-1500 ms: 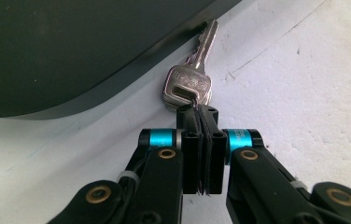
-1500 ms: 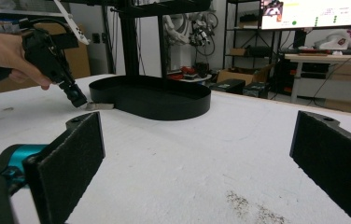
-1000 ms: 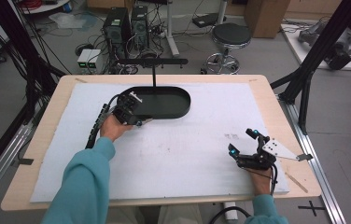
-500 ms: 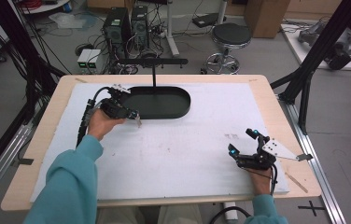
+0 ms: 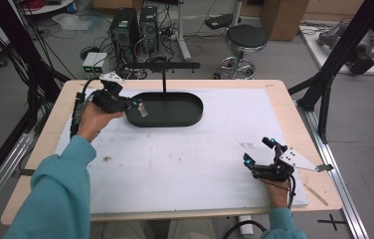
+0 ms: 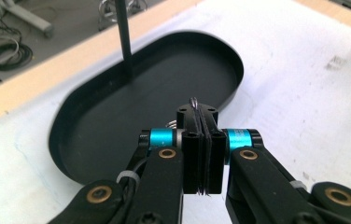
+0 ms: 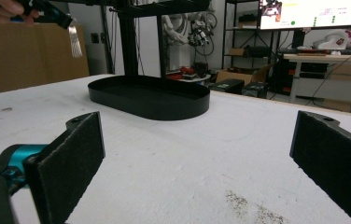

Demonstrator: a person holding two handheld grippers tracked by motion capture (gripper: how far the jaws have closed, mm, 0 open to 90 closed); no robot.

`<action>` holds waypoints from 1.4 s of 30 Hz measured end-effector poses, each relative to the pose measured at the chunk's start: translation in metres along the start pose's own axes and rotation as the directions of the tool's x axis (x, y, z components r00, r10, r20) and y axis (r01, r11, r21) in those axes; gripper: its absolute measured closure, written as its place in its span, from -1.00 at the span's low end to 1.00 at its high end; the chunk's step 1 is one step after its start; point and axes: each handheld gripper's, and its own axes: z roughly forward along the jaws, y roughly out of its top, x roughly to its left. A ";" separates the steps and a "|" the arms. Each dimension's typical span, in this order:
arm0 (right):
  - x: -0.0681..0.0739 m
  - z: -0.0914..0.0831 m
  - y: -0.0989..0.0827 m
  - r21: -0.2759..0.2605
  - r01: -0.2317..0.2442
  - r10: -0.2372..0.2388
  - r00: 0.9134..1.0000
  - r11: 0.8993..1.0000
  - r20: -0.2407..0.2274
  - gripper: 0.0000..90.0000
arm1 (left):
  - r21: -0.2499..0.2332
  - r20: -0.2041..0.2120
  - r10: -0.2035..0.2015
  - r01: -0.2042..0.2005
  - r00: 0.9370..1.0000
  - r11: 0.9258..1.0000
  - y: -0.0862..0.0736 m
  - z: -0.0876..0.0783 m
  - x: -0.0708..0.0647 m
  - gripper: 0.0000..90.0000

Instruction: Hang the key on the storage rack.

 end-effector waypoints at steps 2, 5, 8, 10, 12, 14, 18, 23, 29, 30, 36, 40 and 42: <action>0.000 0.000 0.000 -0.006 -0.002 0.002 1.000 1.000 -0.002 -0.95 | -0.012 -0.004 0.006 -0.006 1.000 1.000 0.006 -0.005 0.003 0.97; 0.001 0.000 0.000 -0.003 -0.006 0.006 1.000 1.000 -0.004 -0.95 | -0.018 -0.004 0.023 -0.023 1.000 1.000 0.014 -0.009 0.007 0.97; 0.001 0.000 0.000 -0.004 -0.006 0.006 1.000 1.000 -0.003 -0.95 | -0.017 -0.011 0.039 -0.039 0.999 0.999 0.022 -0.012 0.011 0.97; 0.000 0.000 0.000 -0.007 -0.003 0.003 1.000 1.000 -0.004 -0.95 | -0.029 -0.005 0.048 -0.048 0.999 0.998 0.029 -0.014 0.015 0.97; 0.000 0.000 0.000 -0.004 -0.005 0.005 1.000 1.000 -0.003 -0.95 | -0.030 -0.001 0.054 -0.054 0.999 0.998 0.032 -0.015 0.017 0.97; 0.000 0.001 0.000 -0.004 -0.005 0.005 1.000 1.000 -0.003 -0.95 | -0.036 -0.003 0.072 -0.072 0.997 0.997 0.037 -0.015 0.020 0.97; 0.001 0.001 0.000 -0.002 -0.011 0.011 1.000 1.000 -0.002 -0.95 | -0.032 -0.005 0.094 -0.094 0.996 0.995 0.047 -0.014 0.029 0.96; 0.000 0.001 0.000 -0.002 -0.008 0.008 1.000 1.000 0.000 -0.95 | -0.028 -0.004 0.118 -0.118 0.993 0.993 0.059 -0.013 0.038 0.97; 0.000 0.001 0.000 0.000 -0.005 0.005 1.000 1.000 0.002 -0.95 | -0.010 -0.007 0.119 -0.119 0.993 0.993 0.069 -0.012 0.048 0.97; 0.000 0.001 0.000 0.005 -0.012 0.012 1.000 1.000 0.000 -0.95 | -0.015 -0.011 0.118 -0.119 0.993 0.993 0.070 -0.011 0.050 0.97; 0.000 0.001 0.000 0.005 -0.012 0.012 1.000 1.000 0.001 -0.95 | 0.007 -0.023 0.107 -0.107 0.994 0.994 0.068 -0.002 0.056 0.96; 0.000 0.001 0.000 0.001 -0.013 0.013 1.000 1.000 0.000 -0.95 | 0.005 -0.020 0.087 -0.087 0.996 0.996 0.066 0.002 0.059 0.96; 0.000 0.001 0.000 0.001 -0.012 0.012 1.000 1.000 0.001 -0.95 | 0.014 -0.026 0.082 -0.082 0.996 0.997 0.065 0.004 0.061 0.96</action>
